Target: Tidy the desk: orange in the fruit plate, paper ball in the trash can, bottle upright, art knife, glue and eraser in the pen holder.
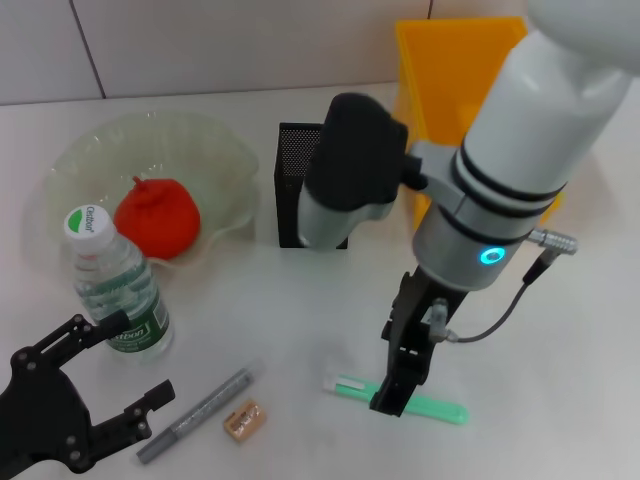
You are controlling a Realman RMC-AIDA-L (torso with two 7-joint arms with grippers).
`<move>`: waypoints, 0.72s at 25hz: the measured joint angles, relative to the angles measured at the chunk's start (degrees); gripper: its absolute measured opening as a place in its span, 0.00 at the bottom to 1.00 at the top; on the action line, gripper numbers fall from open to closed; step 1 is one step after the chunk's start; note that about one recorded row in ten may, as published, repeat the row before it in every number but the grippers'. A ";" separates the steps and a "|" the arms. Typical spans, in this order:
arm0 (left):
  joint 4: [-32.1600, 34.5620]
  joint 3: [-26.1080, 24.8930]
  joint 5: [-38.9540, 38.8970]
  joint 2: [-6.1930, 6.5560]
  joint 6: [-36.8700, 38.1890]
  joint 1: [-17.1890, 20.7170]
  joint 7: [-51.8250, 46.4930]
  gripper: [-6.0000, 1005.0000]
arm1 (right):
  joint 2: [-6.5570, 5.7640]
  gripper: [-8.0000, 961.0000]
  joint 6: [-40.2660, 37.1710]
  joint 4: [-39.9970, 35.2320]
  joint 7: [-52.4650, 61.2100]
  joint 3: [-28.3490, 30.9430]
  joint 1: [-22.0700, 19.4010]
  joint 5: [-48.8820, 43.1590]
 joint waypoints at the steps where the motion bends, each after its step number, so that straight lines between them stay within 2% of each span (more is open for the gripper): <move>1: 0.00 0.00 0.00 0.00 0.00 0.00 0.00 0.80 | 0.00 0.86 0.00 0.00 0.00 0.00 0.00 0.00; 7: 0.00 0.13 0.37 0.06 -0.28 -0.08 -0.04 0.80 | 0.05 0.84 4.34 0.02 3.65 -4.47 -0.32 -0.02; 18: 0.33 1.37 1.55 0.10 0.12 0.03 -0.29 0.80 | 0.05 0.82 6.70 1.12 4.09 -5.29 -0.43 -0.08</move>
